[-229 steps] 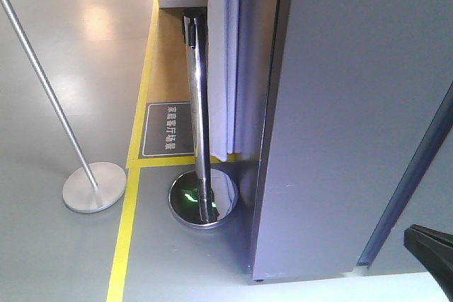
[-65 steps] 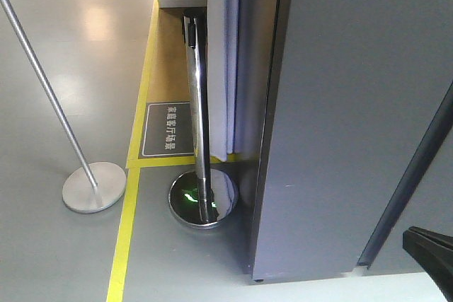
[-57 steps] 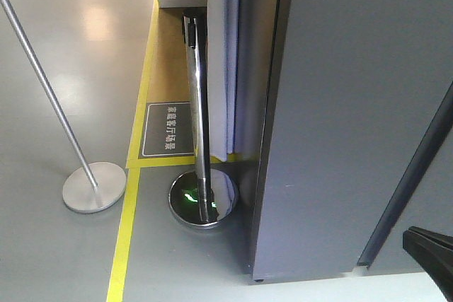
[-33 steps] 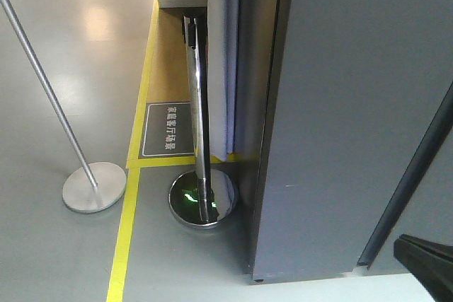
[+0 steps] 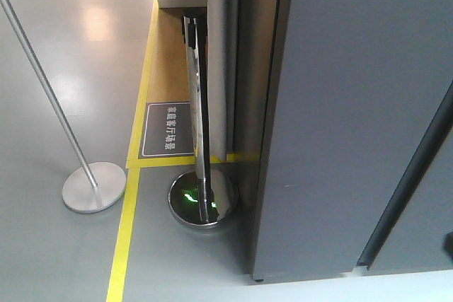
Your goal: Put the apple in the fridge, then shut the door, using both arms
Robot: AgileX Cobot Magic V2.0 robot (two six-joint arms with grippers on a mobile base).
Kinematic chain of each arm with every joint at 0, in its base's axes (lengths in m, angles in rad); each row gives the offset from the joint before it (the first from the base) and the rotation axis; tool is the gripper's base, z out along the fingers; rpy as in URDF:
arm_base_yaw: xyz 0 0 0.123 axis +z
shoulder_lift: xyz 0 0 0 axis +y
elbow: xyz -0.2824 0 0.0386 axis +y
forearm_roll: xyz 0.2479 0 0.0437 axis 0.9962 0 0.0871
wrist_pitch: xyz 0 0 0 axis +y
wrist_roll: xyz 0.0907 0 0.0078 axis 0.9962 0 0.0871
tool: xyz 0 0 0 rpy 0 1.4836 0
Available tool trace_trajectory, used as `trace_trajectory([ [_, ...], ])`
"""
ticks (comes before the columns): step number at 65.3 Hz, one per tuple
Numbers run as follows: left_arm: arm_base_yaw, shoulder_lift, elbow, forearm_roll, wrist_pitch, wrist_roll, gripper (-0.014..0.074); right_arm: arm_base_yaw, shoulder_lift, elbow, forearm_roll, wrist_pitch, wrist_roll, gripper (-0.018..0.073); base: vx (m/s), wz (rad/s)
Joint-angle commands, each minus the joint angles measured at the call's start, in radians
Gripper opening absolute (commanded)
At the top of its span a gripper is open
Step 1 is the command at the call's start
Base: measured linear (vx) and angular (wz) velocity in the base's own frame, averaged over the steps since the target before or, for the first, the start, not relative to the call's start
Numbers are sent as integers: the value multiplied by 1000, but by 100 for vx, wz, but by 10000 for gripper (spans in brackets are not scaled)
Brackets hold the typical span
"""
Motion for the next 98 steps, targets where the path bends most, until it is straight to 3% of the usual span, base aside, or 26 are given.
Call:
trace_trajectory([
  [1, -4, -17, 16, -8, -66, 0, -8, 1, -34, 70, -165, -223, 231, -3, 0, 0],
  [9, -4, -17, 16, -8, -66, 0, -8, -2, -111, 192, -325, -354, 420, -3, 0, 0],
  [19, -4, -17, 16, -8, -66, 0, -8, -2, -211, 336, -386, -522, 524, -3, 0, 0],
  [22, -4, -17, 16, -8, -66, 0, -8, -2, -243, 327, -397, -470, 517, -3, 0, 0],
  [33, -4, -17, 16, -8, -66, 0, -8, -2, -256, 331, -419, -474, 483, -3, 0, 0],
  [54, -4, -17, 16, -8, -66, 0, -8, -2, -256, 331, -423, -544, 419, -3, 0, 0],
  [98, -4, -17, 16, -8, -66, 0, -8, -2, -255, 330, -422, -594, 418, -3, 0, 0],
])
